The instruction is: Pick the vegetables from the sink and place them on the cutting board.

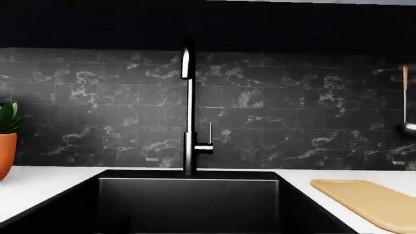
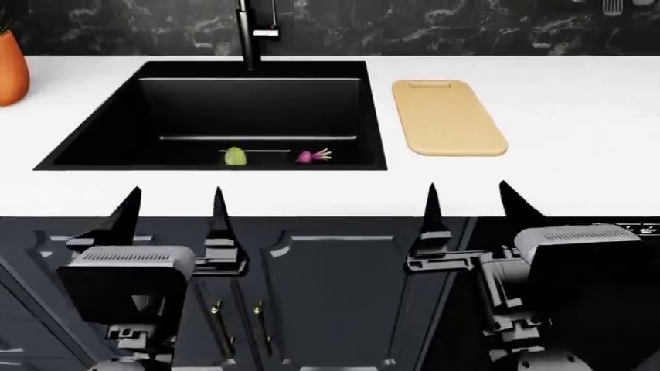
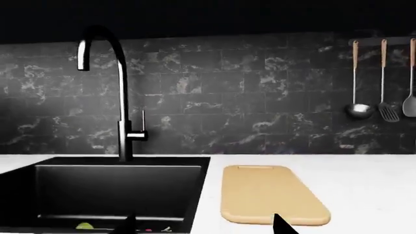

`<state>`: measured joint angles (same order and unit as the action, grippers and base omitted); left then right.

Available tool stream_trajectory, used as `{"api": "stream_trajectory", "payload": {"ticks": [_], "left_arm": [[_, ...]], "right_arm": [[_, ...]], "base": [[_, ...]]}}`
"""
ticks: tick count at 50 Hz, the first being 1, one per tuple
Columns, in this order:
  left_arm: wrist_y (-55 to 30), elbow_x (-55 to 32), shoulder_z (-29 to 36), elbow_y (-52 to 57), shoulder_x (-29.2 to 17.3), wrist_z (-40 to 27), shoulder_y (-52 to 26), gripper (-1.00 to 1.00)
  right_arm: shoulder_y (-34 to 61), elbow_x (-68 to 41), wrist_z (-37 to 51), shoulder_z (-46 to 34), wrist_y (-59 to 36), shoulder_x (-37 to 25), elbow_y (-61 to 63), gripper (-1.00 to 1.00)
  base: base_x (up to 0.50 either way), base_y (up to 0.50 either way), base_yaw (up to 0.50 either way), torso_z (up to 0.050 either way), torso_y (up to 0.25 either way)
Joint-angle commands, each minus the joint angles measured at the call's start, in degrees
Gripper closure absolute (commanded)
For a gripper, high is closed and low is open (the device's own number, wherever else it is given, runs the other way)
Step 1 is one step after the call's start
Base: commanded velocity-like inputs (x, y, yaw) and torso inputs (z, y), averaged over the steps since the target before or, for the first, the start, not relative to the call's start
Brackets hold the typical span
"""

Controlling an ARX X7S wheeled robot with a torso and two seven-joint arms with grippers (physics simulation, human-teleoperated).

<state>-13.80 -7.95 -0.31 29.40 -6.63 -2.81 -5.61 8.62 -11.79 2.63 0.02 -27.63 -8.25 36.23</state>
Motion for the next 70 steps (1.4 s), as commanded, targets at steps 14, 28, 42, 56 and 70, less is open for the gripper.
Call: {"api": "stream_trajectory", "payload": {"ticks": [14,28,42,56,70], "left_arm": [[-11.6,0.6,0.4,18.5,-5.7,-3.2,-4.7,-1.00],[-16.1,1.2,2.3,19.3,-6.7,-4.5,-5.8,-1.00],[-37.7,-2.2,1.6,-2.4,-5.5,-4.9,-40.5,-1.00],[-29.7,1.2,6.5,-35.2,-4.1,-4.1,-56.7,-1.00],[-28.1,0.5,7.9,-42.9,-2.9,-2.9,-59.9,-1.00]], "right_arm": [[7.4,-10.2,4.7,6.3,-18.5,-6.4,23.6,-1.00],[7.6,-19.1,15.6,2.5,-14.5,-15.2,23.3,-1.00],[36.7,-26.3,14.0,-1.0,-27.7,-15.0,-3.6,-1.00],[56.6,-16.7,5.9,-12.6,-19.8,-8.5,-43.6,-1.00],[58.3,-14.4,3.6,-14.5,-14.8,-7.5,-53.2,-1.00]], "base": [[0.20,0.14,0.00,0.036,0.000],[0.43,0.32,0.00,0.000,0.000],[0.43,0.36,0.00,0.000,0.000],[0.44,0.32,0.00,0.000,0.001],[0.50,-0.01,0.00,0.000,0.001]]}}
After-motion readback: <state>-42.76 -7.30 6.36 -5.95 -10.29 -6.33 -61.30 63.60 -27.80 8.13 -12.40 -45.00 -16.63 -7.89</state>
